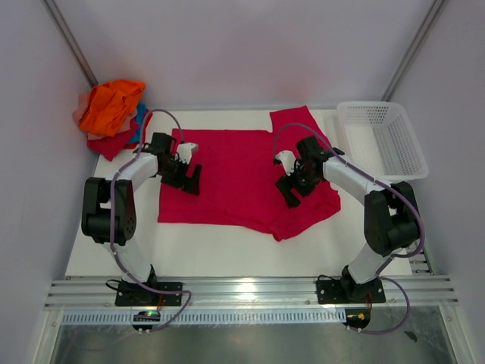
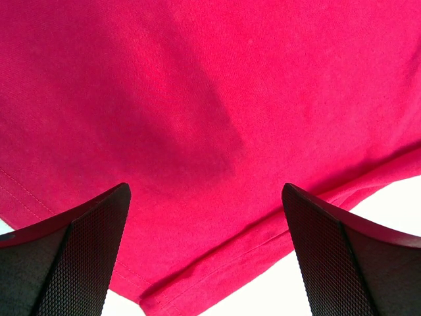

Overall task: Fold and stack the t-shirts
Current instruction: Flatten out the tshirt

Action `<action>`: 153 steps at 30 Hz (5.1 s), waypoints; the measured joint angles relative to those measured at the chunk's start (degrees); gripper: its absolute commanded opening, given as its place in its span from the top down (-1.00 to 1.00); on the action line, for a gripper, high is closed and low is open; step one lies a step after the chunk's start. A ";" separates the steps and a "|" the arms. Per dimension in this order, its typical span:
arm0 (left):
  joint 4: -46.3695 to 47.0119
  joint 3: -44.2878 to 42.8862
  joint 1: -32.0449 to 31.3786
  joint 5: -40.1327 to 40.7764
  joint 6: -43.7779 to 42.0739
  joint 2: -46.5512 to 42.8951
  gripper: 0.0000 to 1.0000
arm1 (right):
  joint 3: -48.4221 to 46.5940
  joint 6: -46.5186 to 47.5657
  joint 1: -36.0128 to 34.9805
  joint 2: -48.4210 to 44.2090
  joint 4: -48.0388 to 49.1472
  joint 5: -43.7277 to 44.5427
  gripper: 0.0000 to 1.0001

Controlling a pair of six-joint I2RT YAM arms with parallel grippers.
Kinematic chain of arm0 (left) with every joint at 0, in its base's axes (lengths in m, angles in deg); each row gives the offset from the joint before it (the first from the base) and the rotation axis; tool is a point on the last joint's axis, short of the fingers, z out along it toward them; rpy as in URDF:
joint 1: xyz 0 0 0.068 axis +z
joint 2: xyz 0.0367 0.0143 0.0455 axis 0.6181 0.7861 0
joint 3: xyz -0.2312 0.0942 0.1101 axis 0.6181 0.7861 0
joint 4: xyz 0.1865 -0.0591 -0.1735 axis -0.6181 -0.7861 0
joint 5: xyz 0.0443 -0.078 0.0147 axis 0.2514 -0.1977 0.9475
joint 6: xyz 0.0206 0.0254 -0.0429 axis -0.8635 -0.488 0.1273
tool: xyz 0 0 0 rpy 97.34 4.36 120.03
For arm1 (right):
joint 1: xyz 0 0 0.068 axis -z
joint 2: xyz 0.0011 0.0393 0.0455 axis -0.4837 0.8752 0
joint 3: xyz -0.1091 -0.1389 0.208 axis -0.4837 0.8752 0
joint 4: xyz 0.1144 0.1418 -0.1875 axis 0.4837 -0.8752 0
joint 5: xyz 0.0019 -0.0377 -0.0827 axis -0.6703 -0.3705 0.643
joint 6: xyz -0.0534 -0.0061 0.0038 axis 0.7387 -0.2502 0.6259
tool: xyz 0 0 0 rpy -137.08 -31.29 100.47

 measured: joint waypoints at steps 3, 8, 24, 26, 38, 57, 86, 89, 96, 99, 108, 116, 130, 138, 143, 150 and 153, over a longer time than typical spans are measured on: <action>0.33 0.26 0.00 0.00 0.04 0.02 -0.98 | 0.02 0.17 -0.07 0.11 -0.24 -0.92 -0.72; 0.35 0.37 0.00 -0.02 0.07 0.02 -0.98 | 0.07 0.50 -0.26 0.39 -0.22 -1.73 -0.68; 0.79 0.98 0.00 -0.02 0.07 0.02 -0.98 | 0.07 1.51 -0.37 7.08 -0.17 -1.92 -0.51; 0.81 1.11 0.00 -0.02 0.07 0.02 -0.98 | 0.04 1.57 -0.37 7.08 -0.17 -1.95 -0.45; 0.87 1.36 0.00 0.00 0.07 0.02 -0.98 | 0.02 2.38 -0.37 7.08 -0.76 -2.08 0.71; 1.22 1.46 0.00 0.83 0.07 1.09 -0.98 | -1.84 9.27 -0.37 -7.52 -14.88 -2.60 0.94; 1.88 1.51 0.00 1.33 0.07 1.55 -0.98 | 2.34 22.93 -0.39 -46.62 -35.04 0.59 0.94; 1.88 1.49 0.00 1.36 0.07 1.55 -0.98 | 2.29 23.15 -0.39 -46.82 -35.06 1.62 -0.35; 1.86 1.44 0.00 1.40 0.07 1.57 -0.98 | 1.97 25.03 -0.42 -46.80 -35.06 2.93 -0.99; 1.88 1.44 0.00 1.42 0.07 1.57 -0.98 | 1.97 25.24 -0.42 -46.69 -35.08 3.93 -0.99; 1.99 1.44 0.00 1.75 0.04 1.57 -0.98 | 2.14 20.76 -0.42 -36.79 -23.63 5.38 -0.99; 2.01 1.44 0.00 2.21 -0.31 1.55 -0.98 | 1.07 11.72 -0.42 -12.26 -5.16 6.86 -0.99; 2.12 1.44 -0.09 3.91 -0.66 1.55 -0.98 | -13.62 2.47 -0.42 11.50 6.16 9.94 -0.99; 2.45 1.44 -0.11 7.26 -0.96 1.55 -0.98 | -23.78 -2.36 -0.42 21.31 6.71 12.24 -0.99; 2.21 1.44 -0.09 10.29 -2.23 1.55 -0.98 | -29.49 -4.13 -0.42 24.90 6.45 13.60 -0.99; 0.57 1.44 -0.04 13.84 -3.98 1.62 -0.99 | -36.11 -5.51 -0.42 30.75 6.01 16.79 -0.99; 0.26 1.44 -0.07 14.78 -4.59 1.75 -0.98 | -38.07 -5.90 -0.42 33.00 4.98 17.40 -0.99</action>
